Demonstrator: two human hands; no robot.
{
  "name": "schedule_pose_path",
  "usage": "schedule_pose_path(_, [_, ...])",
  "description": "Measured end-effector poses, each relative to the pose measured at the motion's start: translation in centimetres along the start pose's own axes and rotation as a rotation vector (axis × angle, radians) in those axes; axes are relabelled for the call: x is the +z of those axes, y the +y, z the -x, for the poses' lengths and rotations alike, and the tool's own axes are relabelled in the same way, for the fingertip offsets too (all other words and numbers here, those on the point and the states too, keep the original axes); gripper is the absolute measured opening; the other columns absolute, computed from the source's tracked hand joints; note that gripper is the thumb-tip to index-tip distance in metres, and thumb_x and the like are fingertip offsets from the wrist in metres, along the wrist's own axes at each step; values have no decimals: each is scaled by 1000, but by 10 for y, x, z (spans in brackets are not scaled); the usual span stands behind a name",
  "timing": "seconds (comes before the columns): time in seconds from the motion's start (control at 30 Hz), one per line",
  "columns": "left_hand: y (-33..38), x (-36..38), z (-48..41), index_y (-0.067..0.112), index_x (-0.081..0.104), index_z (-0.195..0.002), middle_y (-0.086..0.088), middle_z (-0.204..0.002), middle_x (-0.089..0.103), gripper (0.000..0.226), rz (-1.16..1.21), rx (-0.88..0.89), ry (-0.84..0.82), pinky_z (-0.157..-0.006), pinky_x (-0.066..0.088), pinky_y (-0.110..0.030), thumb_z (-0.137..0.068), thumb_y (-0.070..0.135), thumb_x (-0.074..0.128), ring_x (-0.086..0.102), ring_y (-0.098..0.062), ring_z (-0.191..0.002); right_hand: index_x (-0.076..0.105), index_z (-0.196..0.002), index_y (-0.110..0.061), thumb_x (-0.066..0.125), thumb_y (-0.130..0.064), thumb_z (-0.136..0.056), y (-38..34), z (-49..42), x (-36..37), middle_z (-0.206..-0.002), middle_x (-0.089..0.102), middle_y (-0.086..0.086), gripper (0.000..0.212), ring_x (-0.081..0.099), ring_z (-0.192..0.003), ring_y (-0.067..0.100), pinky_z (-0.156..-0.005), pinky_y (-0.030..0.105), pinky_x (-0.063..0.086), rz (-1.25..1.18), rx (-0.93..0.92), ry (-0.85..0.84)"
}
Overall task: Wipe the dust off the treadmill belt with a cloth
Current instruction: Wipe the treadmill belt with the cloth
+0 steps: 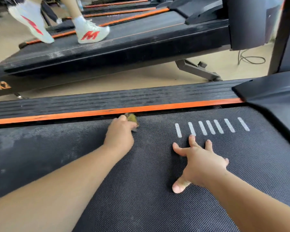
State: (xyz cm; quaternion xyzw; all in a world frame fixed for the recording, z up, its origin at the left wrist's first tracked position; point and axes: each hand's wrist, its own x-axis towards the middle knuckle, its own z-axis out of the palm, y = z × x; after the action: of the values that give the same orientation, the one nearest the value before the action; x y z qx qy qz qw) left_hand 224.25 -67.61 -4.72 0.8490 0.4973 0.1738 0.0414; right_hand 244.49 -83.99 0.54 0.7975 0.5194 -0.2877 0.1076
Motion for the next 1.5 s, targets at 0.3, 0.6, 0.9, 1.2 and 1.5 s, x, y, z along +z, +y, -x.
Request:
schedule_pose_path(0.3, [12, -4, 3, 32, 68, -102, 4, -97, 48, 36, -28, 296, -186, -71, 43, -37, -93, 1, 53, 47, -24, -96, 3, -146, -74, 93, -67, -40, 0, 2, 2, -169, -19, -17, 139, -17, -157, 36, -108, 81, 25, 10, -4, 27])
schedule_pose_path(0.6, [60, 0, 25, 29, 72, -105, 5, -96, 51, 34, 133, 314, -167, -76, 46, -39, -95, 3, 53, 43, -18, -91, 4, -146, -74, 95, -67, -39, -1, 1, 1, -168, -23, -18, 141, -19, -157, 36, -108, 82, 23, 0, 6, 11])
schedule_pose_path(0.9, [73, 16, -35, 20, 76, -105, -10, -103, 63, 32, 140, -208, -3, -77, 44, -34, -84, 7, 55, 59, -34, -99, 5, -146, -75, 96, -64, -40, -1, 0, 0, -168, -24, -19, 141, -20, -156, 35, -108, 84, 19, -15, 9, -11])
schedule_pose_path(1.2, [89, 4, -19, 26, 71, -104, 0, -99, 50, 21, 118, 357, -243, -79, 44, -36, -92, 12, 61, 46, -23, -98, 5, -146, -75, 93, -70, -40, 0, 1, 0, -168, -21, -19, 137, -17, -157, 34, -111, 76, 29, 14, 5, 13])
schedule_pose_path(1.5, [13, -18, 59, 28, 79, -98, -3, -92, 61, 43, 98, -1, 10, -73, 48, -36, -82, -5, 57, 50, -26, -81, 8, -144, -76, 95, -68, -36, -5, 5, -3, -168, -20, -20, 139, -16, -158, 35, -109, 80, 27, 10, 32, 3])
